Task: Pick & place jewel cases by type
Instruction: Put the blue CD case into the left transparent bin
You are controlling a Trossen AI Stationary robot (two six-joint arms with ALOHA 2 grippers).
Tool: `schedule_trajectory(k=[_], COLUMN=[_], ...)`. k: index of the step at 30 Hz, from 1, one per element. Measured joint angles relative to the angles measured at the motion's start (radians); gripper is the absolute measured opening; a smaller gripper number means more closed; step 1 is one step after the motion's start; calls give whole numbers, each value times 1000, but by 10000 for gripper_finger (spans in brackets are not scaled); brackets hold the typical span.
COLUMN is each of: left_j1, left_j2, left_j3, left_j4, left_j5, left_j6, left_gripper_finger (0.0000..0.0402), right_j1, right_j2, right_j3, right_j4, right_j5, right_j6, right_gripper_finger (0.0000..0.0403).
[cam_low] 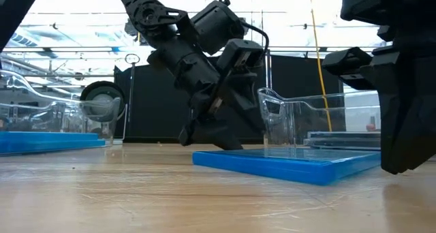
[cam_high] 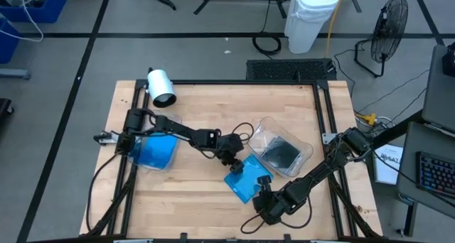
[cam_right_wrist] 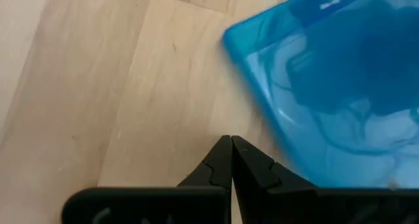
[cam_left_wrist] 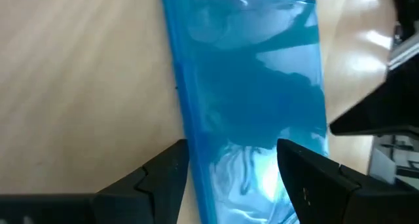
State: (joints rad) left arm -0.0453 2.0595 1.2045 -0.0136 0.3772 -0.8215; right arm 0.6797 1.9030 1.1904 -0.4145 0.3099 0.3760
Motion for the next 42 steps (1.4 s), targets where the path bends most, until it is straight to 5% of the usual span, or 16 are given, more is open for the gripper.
schedule_trajectory(k=[16,20,27,42], left_j1=[-45,-38,-32,-33], left_j2=[17,26,44,4], left_j3=[-3,-3,-1,-8], left_j4=[59,62,67,70], left_j5=[95,111,119,179], left_j6=[-21,-19,28,117], left_gripper_finger=[236,190,19,2], right_j1=[-11,-11,-10,-9], right_j2=[0,0,0,0], right_j3=[0,0,0,1], right_j4=[13,15,16,23], right_j5=[-16,-16,-20,-32], right_j6=[-26,-25,-24,-22], right_gripper_finger=[0,0,0,0])
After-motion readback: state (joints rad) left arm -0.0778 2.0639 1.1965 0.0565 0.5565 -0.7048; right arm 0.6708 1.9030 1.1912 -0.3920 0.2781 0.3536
